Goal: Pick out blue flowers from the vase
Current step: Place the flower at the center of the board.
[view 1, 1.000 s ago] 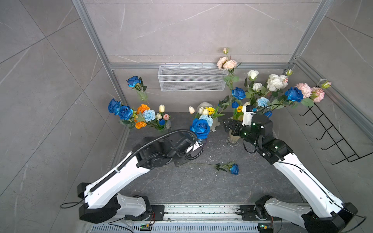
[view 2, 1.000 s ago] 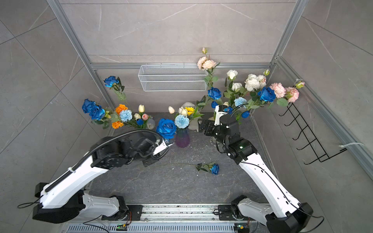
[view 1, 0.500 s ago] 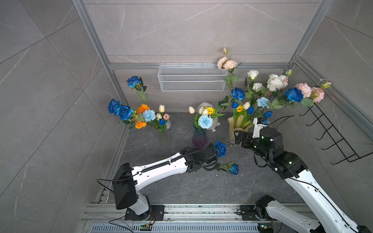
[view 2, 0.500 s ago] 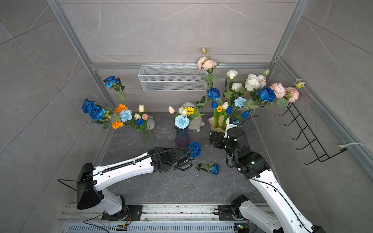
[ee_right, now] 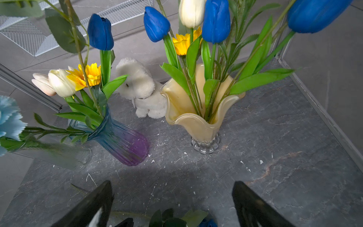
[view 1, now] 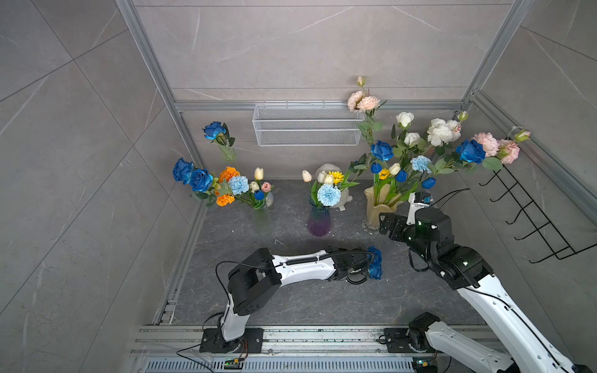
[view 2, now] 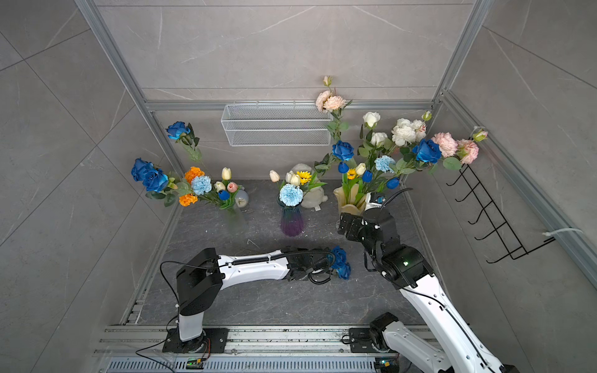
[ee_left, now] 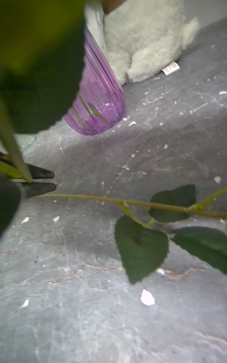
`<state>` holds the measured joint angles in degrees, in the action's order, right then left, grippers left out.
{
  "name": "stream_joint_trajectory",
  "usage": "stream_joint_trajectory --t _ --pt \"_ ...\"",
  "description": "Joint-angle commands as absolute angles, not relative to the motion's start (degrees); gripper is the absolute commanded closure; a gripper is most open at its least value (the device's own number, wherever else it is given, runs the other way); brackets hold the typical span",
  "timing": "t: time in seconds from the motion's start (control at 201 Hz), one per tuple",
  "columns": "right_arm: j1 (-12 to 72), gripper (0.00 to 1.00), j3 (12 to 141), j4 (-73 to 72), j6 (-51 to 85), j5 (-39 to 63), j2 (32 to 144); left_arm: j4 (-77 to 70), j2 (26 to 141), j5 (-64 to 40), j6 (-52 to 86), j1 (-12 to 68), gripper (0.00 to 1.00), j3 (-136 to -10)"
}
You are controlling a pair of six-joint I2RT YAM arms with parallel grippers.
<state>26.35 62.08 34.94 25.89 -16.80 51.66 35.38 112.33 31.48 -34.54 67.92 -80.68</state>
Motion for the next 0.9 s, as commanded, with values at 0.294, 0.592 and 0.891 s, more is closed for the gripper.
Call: stream_joint_trajectory --t 0.294,0.592,0.891 --pt "26.07 0.04 61.05 33.93 26.72 -16.92 51.89 29.11 116.89 30.01 -36.45 66.54 0.99 -80.87" --pt "26.02 0.04 60.57 33.03 27.31 -16.35 52.47 30.1 116.89 29.11 -34.61 64.78 0.81 -81.66" --pt "26.07 0.04 60.03 31.82 27.27 -15.47 53.23 31.2 117.58 29.28 -34.65 63.19 0.72 -84.42"
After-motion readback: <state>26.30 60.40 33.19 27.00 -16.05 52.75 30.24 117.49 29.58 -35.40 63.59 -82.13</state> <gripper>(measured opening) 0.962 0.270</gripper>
